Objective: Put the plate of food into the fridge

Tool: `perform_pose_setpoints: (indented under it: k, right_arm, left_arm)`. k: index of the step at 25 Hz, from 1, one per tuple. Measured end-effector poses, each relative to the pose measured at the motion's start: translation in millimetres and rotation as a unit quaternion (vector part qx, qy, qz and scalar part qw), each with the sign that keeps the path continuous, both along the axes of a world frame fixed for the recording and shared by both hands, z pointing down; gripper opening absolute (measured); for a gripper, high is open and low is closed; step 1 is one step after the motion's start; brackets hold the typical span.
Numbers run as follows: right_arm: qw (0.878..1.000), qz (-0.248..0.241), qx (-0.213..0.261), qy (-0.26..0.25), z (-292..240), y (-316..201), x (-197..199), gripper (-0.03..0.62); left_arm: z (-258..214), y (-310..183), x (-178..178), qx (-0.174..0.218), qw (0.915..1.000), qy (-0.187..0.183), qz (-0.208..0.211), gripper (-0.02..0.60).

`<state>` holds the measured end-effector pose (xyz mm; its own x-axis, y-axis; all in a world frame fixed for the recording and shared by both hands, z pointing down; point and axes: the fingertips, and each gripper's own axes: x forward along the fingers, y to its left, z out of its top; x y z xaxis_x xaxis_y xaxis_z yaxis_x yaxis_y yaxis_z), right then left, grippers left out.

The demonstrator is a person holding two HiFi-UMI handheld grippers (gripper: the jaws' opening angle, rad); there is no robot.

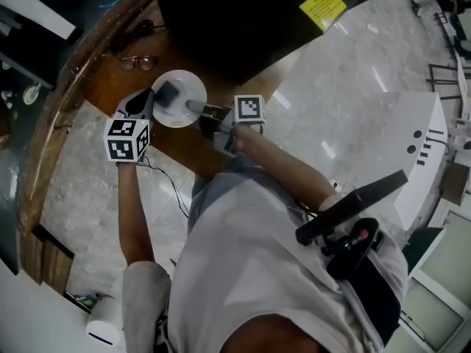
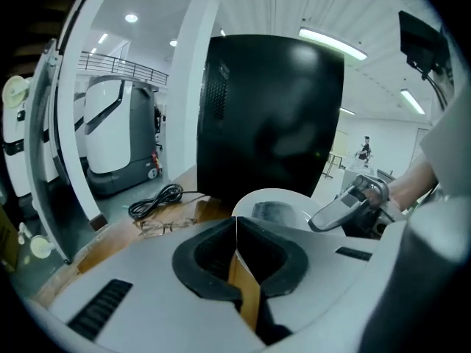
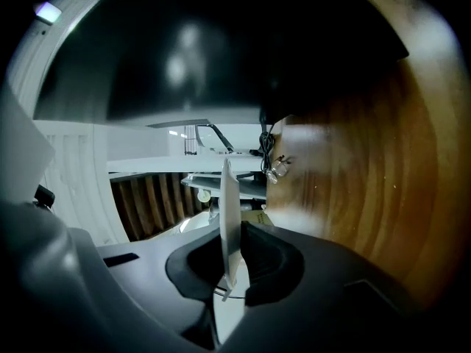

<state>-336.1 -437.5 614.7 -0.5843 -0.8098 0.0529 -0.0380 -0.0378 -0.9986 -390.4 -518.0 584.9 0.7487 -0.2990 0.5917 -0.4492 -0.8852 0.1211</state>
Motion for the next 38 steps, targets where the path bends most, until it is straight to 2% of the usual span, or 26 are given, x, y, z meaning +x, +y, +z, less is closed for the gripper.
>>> perform_pose_setpoints:
  k: [6, 14, 19, 23, 27, 35, 38]
  right_arm:
    - [1.000, 0.013, -0.009, 0.021, 3.3, 44.8, 11.1, 0.036]
    - [0.999, 0.034, 0.012, 0.030, -22.0, 123.5, 56.4, 0.036]
    - [0.998, 0.062, 0.006, 0.017, -30.2, 197.9, 107.6, 0.037]
    - [0.997, 0.081, 0.014, -0.009, -48.3, 279.6, 174.5, 0.036]
    - [0.994, 0.107, 0.010, -0.021, -60.8, 330.7, 239.8, 0.037]
    - [0.992, 0.124, -0.003, 0.013, -65.4, 384.9, 318.4, 0.037]
    - [0.992, 0.127, 0.005, 0.018, -72.4, 387.6, 320.5, 0.037]
  left_arm:
    - [-5.0, 47.3, 8.0, 0.020, 0.9985, 0.020, 0.047, 0.018]
    - [-29.6, 132.6, 64.1, 0.021, 0.9907, 0.049, 0.125, 0.018]
    - [-37.7, 205.2, 123.4, 0.018, 0.9853, 0.045, 0.164, 0.018]
    - [-52.0, 289.6, 199.1, 0.012, 0.9814, 0.045, 0.186, 0.018]
    - [-62.8, 343.7, 266.6, 0.015, 0.9781, 0.051, 0.202, 0.018]
    - [-73.6, 396.1, 338.9, 0.037, 0.9782, 0.061, 0.195, 0.018]
    - [-81.7, 400.5, 339.7, 0.044, 0.9783, 0.068, 0.191, 0.018]
